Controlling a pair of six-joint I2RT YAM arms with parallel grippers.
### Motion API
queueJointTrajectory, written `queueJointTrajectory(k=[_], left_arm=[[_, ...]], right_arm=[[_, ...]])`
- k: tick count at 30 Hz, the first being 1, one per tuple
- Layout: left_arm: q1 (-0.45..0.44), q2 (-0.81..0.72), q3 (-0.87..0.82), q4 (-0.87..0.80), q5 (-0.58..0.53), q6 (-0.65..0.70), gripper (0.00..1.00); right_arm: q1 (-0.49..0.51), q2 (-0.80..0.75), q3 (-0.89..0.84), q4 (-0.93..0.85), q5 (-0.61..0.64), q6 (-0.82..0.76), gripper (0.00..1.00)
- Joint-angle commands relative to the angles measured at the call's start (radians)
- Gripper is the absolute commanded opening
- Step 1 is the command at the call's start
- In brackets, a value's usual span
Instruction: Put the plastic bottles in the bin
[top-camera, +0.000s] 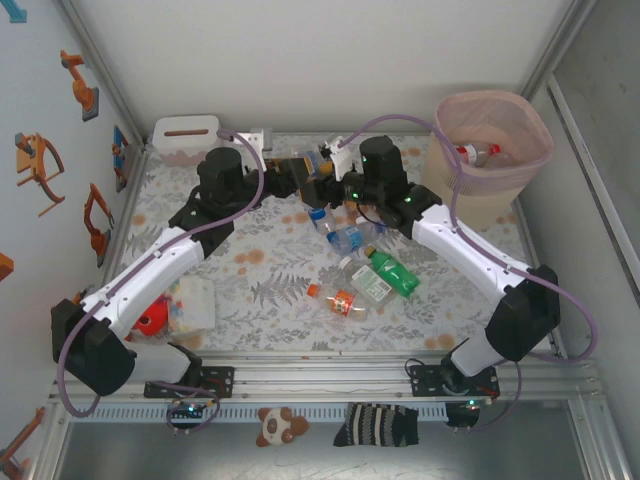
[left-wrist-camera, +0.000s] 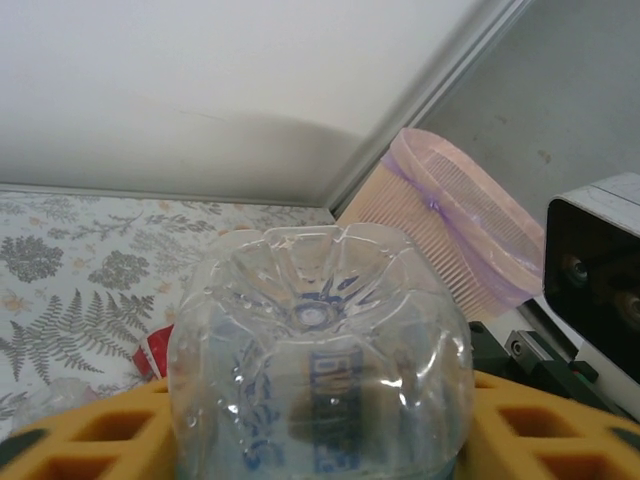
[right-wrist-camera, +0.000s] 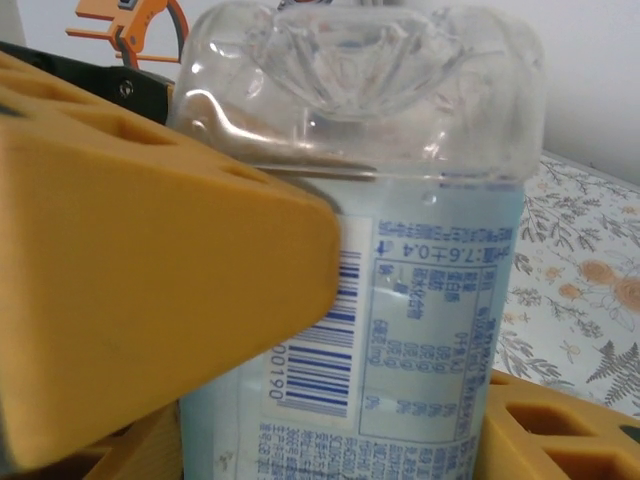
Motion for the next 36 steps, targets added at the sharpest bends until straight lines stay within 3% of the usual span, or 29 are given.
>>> queueJointTrajectory(k=[1,5,16,26,36], left_arm=[[0.004,-0.062,0.01,-0.056,-0.048,0.001,0.65],[0.014,-0.089,0.016,-0.119,-0.087,-0.003,0.76],[0.064,-0.032,0.16,-0.319,-0.062,0.032,0.79],[0.074,0.073,0.247,-0.254,0.007,0.06,0.79],[0.077,0.166,0.271,-0.222,0.019,0.039,0.78]], right_arm=[[0.0,-0.023,0.043,0.006,0.035,0.027,0.55],[-0.001,-0.028,0.067,-0.048,0.067,0.045,0.53],[-0.047,-0.092,0.156,-0.206,0.242,0.121,0.51],[-0.344,-0.163,0.212,-0.272,0.334,0.351,0.46],[-0.618,-0.127,0.275,-0.299,0.5,0.595,0.43]])
